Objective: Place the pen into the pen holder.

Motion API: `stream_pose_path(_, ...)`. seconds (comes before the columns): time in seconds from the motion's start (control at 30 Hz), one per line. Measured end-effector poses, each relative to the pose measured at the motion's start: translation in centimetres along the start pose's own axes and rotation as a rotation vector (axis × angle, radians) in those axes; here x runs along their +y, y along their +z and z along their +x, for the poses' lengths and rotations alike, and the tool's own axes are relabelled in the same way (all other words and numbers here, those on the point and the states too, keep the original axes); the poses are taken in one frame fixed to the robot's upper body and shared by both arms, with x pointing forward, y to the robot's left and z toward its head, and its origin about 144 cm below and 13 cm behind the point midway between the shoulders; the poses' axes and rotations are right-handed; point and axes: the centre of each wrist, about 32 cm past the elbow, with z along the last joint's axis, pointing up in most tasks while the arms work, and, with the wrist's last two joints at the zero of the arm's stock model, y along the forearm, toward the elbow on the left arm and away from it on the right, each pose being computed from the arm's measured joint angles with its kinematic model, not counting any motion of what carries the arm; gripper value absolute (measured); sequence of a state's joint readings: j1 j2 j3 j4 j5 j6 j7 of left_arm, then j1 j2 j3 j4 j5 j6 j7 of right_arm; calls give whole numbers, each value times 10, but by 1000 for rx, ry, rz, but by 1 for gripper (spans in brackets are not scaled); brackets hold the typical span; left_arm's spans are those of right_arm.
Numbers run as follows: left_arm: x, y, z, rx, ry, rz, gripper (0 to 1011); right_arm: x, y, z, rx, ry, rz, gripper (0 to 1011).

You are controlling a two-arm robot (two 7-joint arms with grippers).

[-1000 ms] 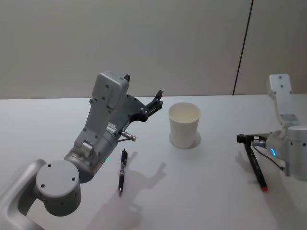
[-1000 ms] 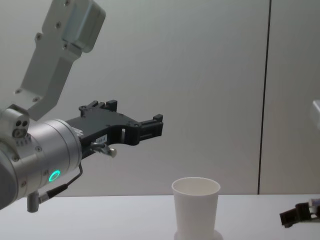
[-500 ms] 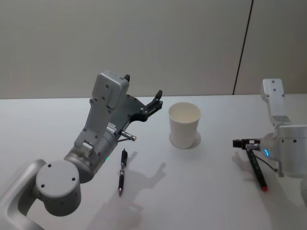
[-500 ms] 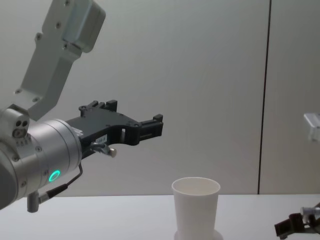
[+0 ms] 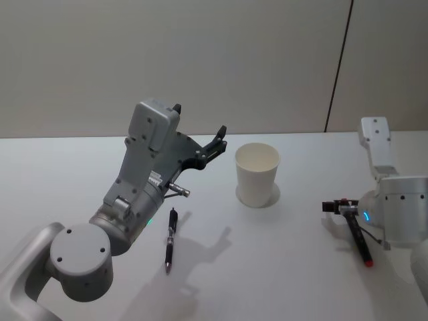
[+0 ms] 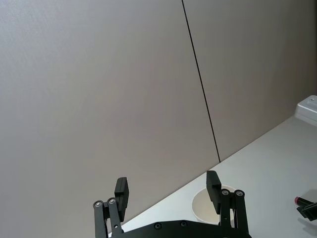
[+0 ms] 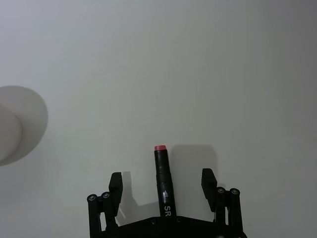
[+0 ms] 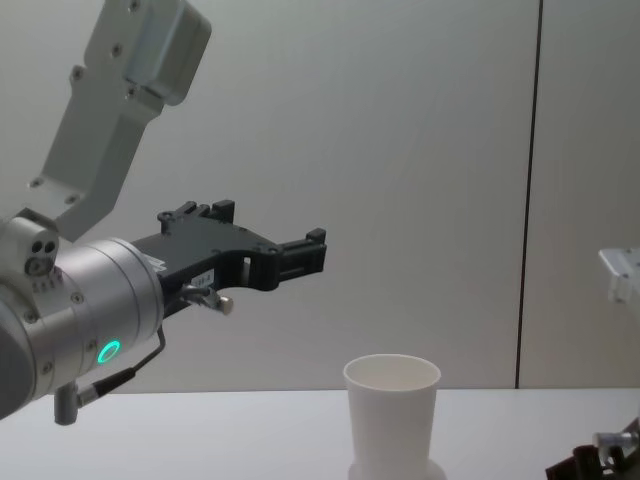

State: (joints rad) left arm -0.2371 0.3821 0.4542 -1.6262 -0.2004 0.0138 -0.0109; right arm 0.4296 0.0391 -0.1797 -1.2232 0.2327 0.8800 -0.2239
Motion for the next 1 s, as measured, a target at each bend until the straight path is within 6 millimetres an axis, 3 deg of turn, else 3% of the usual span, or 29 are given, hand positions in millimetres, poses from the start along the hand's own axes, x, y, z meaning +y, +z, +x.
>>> stream_pose_path(0.3,0,0,0,0,0,0,1000,5,-2,-2,8,1,-9,999)
stream_pose_path(0.4,0,0,0,0,0,0,1000,7,-2,-2,10,0,-12,953)
stream_pose_path(1.0,0,0,0,0,0,0,1000,18,-5,-1,14,-9,-32,418)
